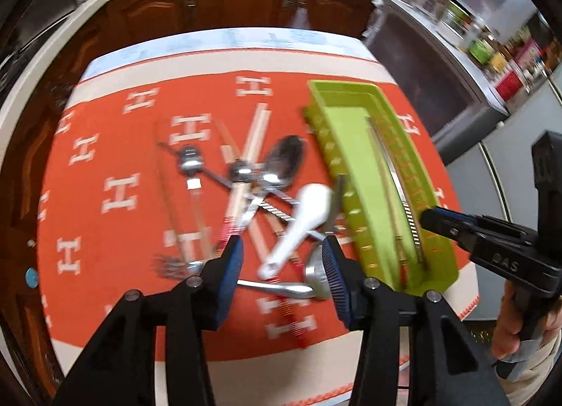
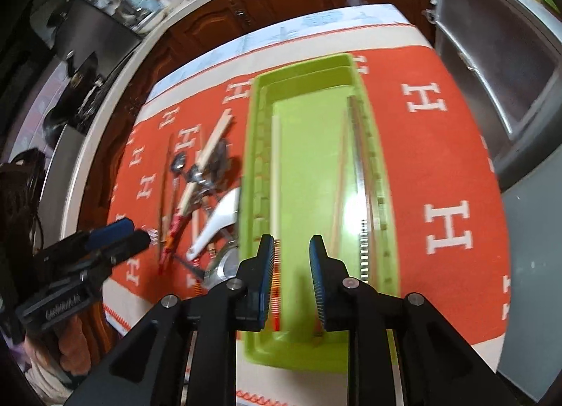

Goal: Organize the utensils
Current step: 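Move both tools back from the tray to the utensil pile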

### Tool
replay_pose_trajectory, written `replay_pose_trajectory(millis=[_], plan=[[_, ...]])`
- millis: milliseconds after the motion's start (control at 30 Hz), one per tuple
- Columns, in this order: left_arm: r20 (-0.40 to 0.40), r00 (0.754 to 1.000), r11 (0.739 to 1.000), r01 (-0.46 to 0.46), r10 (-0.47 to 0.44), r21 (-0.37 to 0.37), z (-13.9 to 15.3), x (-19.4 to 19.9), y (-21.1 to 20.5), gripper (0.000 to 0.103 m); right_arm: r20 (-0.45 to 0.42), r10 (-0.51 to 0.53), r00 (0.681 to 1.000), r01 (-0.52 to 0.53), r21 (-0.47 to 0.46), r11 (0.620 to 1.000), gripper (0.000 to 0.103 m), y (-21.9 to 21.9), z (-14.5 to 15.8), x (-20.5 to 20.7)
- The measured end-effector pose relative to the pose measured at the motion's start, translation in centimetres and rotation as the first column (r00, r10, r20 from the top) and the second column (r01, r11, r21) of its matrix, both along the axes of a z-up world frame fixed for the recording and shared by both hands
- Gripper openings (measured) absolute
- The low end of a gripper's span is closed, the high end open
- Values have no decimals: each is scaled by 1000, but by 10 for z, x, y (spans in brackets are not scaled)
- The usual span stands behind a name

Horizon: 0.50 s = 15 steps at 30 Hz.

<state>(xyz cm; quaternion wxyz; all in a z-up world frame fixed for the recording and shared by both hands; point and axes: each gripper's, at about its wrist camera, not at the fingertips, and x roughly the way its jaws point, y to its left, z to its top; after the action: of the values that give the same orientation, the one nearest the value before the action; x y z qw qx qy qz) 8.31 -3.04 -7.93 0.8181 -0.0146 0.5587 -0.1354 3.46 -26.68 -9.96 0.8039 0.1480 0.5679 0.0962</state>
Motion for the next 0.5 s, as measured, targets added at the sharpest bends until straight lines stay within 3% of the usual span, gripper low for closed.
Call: replay_pose_trajectory(millis=[267,500], plan=[[66,989,990,-138,135,36,26,1,80,45,32,131,991,-131,-7,991,21,65,31,0],[85,982,984,-173,171,28,44,14,125,45,42,199,979,-201,45,979,21,123,59,22]])
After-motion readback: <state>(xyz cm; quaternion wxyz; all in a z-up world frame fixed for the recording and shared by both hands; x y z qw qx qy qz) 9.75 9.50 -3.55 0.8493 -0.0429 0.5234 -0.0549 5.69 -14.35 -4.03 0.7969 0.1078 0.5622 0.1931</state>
